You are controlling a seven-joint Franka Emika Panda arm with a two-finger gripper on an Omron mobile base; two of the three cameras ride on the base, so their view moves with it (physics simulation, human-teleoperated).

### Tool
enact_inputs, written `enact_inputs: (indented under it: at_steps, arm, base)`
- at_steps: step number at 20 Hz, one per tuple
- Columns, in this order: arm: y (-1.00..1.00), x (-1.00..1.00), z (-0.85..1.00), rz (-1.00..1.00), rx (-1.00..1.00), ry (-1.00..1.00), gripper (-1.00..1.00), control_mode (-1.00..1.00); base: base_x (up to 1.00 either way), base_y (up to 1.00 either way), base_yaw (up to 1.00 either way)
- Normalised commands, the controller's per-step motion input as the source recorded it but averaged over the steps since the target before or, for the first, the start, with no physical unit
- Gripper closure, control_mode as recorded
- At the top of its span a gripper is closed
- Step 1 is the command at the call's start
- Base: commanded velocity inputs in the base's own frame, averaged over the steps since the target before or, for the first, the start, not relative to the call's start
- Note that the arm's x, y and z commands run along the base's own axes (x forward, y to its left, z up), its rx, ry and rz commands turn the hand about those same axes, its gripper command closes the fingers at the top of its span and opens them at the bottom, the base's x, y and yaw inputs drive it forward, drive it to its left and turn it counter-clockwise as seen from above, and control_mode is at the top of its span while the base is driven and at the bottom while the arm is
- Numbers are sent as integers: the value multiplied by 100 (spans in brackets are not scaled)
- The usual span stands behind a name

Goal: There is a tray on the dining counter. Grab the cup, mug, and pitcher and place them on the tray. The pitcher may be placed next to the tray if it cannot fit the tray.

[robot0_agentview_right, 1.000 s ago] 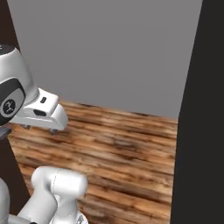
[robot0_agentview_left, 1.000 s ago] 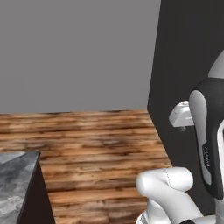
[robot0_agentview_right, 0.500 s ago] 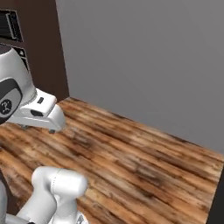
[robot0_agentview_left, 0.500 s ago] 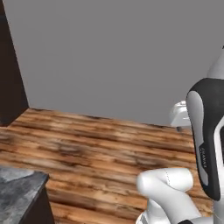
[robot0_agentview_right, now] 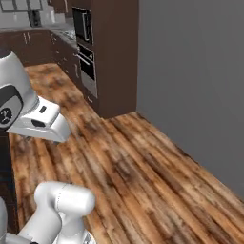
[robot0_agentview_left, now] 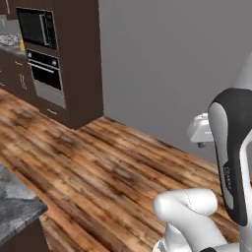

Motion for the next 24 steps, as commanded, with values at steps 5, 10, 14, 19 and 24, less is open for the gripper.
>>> enact_inputs:
  at_steps: [5, 10, 14, 19, 24]
  arm:
    - [0, 0, 0, 0, 0, 0, -100, 100]
    - [0, 0, 0, 0, 0, 0, -100, 100]
    - [0, 0, 0, 0, 0, 0, -100, 100]
    - [0, 0, 0, 0, 0, 0, -100, 100]
    - [0, 0, 0, 0, 0, 0, -100, 100]
  base:
    - [100, -58, 77]
    - [100, -42, 83]
    - [100, -48, 79]
    - [100, -84, 20]
    - [100, -42, -2]
